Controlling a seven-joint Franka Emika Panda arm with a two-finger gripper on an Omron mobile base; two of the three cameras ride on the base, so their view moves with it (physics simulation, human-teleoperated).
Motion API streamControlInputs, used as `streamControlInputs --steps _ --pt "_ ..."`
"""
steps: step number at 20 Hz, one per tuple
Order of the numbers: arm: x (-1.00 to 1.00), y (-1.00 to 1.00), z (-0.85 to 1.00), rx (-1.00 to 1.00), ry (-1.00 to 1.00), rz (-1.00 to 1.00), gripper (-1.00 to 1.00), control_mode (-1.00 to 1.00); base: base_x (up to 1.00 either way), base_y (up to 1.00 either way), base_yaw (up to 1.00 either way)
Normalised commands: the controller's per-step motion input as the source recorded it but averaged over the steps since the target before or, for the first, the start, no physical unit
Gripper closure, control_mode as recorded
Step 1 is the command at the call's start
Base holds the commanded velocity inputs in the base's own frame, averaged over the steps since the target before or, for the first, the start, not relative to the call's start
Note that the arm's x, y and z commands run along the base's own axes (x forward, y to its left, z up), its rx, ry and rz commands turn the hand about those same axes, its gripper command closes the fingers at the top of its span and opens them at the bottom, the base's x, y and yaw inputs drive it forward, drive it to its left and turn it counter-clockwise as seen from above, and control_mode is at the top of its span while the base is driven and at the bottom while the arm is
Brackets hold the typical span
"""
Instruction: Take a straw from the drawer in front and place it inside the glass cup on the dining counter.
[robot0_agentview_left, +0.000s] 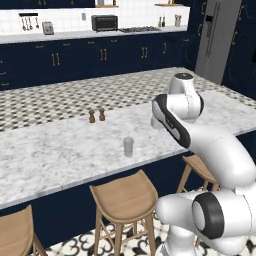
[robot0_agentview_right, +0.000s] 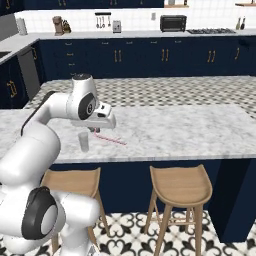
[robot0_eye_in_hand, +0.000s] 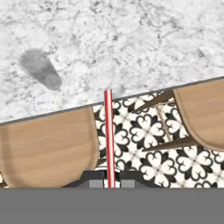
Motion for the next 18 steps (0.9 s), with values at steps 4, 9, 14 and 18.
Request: streamControlInputs --steps 4,9,14,18 --pt "-0.16 0.26 0.87 0.18 -0.17 0.00 1.00 -1.00 0.00 0.00 0.00" --pt "-0.31 0.02 0.89 0.38 -0.17 0.00 1.00 -1.00 0.00 0.00 0.00" --pt "-0.09 0.11 0.48 0.47 -0.09 0.00 1.00 -1.00 0.00 0.00 0.00" --pt "0.04 0.18 0.04 0.50 0.00 0.00 1.00 -1.00 0.00 0.00 0.00"
